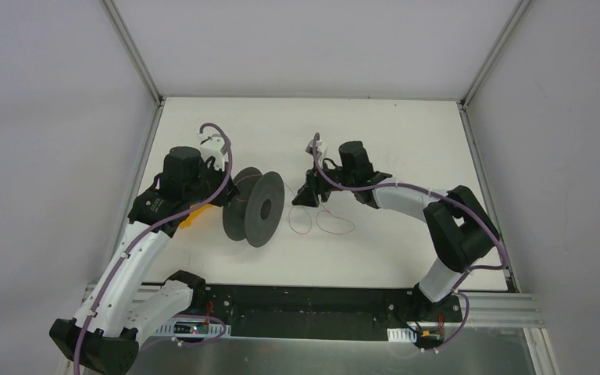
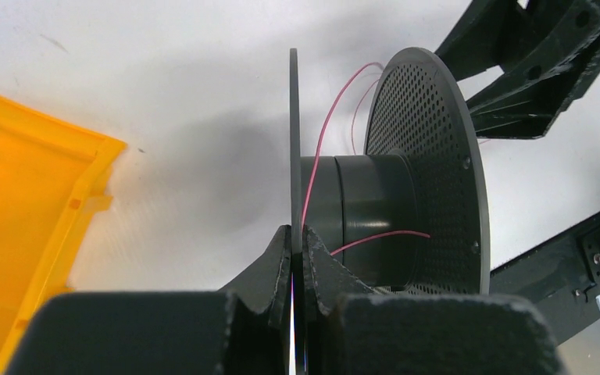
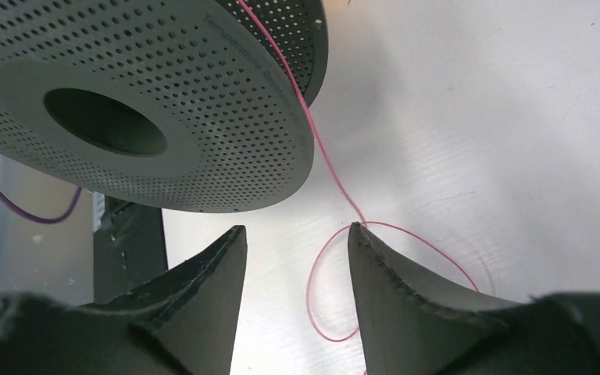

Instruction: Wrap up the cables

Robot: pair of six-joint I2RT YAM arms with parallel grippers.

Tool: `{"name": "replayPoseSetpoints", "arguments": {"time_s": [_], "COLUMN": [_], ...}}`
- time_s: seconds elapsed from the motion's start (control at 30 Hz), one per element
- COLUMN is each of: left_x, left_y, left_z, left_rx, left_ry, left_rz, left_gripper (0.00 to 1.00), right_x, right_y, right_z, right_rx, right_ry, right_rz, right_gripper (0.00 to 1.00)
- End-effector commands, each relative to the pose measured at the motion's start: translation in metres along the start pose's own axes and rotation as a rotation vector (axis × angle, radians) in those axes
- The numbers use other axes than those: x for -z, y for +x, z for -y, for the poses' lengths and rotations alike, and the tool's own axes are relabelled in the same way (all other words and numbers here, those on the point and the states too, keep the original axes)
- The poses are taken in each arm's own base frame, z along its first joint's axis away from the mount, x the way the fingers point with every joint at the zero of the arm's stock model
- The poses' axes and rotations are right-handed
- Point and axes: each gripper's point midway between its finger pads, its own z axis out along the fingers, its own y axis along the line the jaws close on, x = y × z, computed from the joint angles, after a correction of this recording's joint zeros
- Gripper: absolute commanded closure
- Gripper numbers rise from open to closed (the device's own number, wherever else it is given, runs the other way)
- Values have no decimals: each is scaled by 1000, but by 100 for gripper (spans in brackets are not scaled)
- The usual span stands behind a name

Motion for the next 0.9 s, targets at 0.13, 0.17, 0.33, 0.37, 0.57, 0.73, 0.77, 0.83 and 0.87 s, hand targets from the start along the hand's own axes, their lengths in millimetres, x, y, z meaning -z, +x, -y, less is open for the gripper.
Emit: {"name": "replayPoseSetpoints", "arguments": {"time_s": [0.13,0.17,0.33,0.37,0.57,0.73,0.77,0.83,0.87], "left_x": [28,29,37,39,52,62,63,63,64], "left_y": [-46,-47,-52,-54,-65,-73,-73,-74,-74], "left_z": [-2,-4,-4,-3,9,11,11,11,12], "left_rx": [93,103,139,145,161,169,171,174,175], "left_ry": [-73,-86,-98,-93,-46,-44,-46,-46,-44], "left_rz": [168,175,193,198,234,275,277,280,282], "left_gripper": [100,100,100,100,100,100,100,100,100], "right_x": [15,15,17,16,3,-13,-17,-23,-26], "right_y": [-34,-34,-32,-34,-23,-13,-11,-7,-5], "right_z": [-6,1,16,26,34,26,25,22,20], "right_rx": [-70,-71,-120,-156,-268,-320,-324,-330,-335], "right_ry": [49,90,156,211,217,183,177,163,151], "right_rz": [103,122,140,154,128,125,123,117,113], "right_gripper": [52,56,66,66,66,61,60,59,58]}}
